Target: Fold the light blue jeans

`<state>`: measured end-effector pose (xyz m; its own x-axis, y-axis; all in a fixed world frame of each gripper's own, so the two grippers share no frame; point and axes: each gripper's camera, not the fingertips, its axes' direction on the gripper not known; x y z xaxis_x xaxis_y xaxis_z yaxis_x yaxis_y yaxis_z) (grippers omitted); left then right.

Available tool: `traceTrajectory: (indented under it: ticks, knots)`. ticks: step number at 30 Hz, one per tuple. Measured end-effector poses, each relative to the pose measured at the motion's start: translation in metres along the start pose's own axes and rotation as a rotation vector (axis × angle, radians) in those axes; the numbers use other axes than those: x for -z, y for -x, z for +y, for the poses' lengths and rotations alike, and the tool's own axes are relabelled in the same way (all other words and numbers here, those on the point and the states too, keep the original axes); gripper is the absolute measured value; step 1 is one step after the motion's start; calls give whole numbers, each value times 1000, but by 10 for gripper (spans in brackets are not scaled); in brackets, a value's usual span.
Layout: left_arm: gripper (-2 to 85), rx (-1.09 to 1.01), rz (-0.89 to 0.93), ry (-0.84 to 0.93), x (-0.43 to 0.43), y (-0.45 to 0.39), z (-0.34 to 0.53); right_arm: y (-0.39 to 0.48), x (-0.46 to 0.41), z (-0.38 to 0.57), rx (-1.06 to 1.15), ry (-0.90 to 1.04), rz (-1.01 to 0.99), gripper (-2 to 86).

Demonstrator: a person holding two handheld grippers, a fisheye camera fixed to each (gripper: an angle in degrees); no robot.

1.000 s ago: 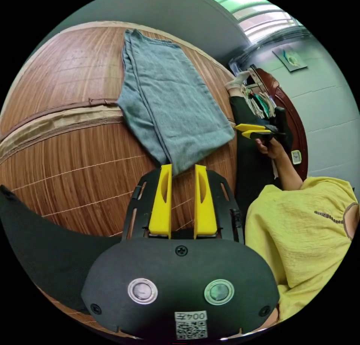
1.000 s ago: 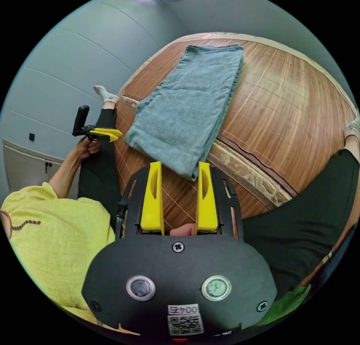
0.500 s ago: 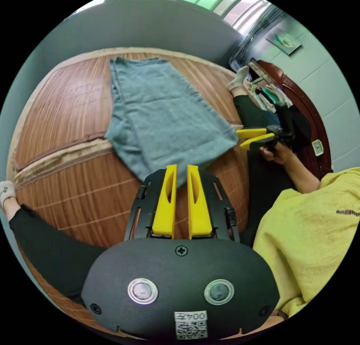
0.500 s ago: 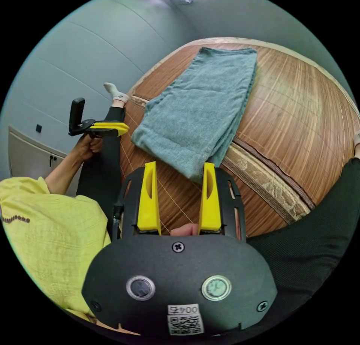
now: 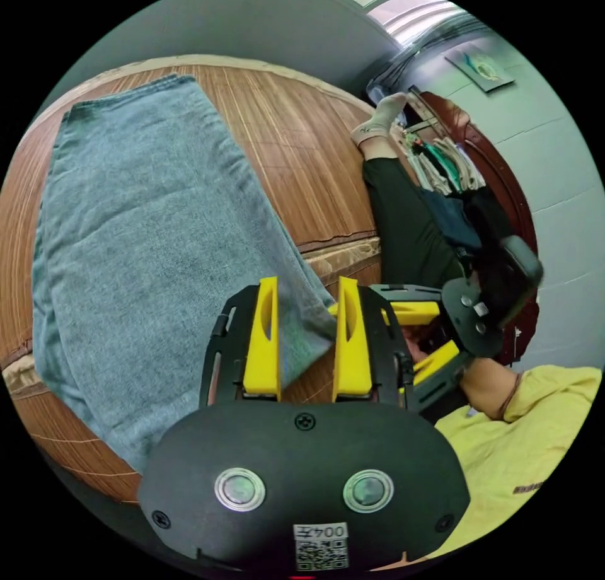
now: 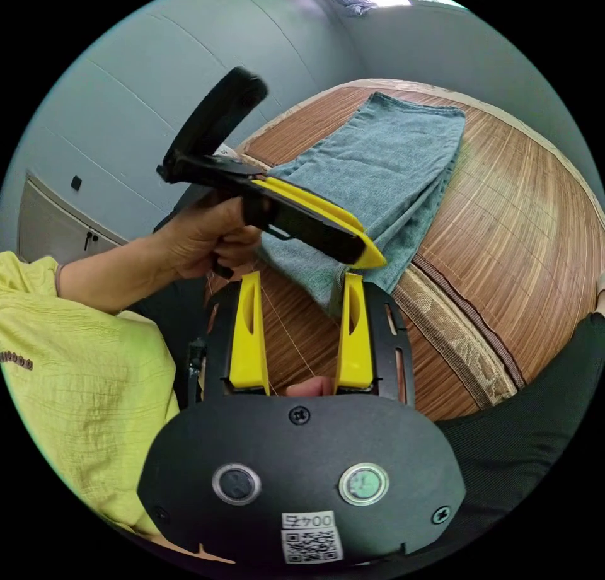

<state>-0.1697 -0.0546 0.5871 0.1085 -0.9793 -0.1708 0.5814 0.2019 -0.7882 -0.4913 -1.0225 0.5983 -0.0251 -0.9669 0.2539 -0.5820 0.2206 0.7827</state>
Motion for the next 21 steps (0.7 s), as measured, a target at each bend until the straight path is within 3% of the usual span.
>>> traceTrajectory:
  ticks: [3, 7, 13, 21]
  knots:
    - [60, -14, -60, 75, -22, -5, -8, 4, -4, -1, 38, 34, 19, 186]
    - [39, -49, -84, -10, -16, -9, 8, -5, 24, -1, 73, 23, 24, 183]
    - [32, -49, -8, -98, -12, 5, 29, -60, 41, -21, 105, 85, -133, 171]
    - [24, -75, -14, -134, -10, -1, 40, -107, -13, -68, 99, 303, -373, 157]
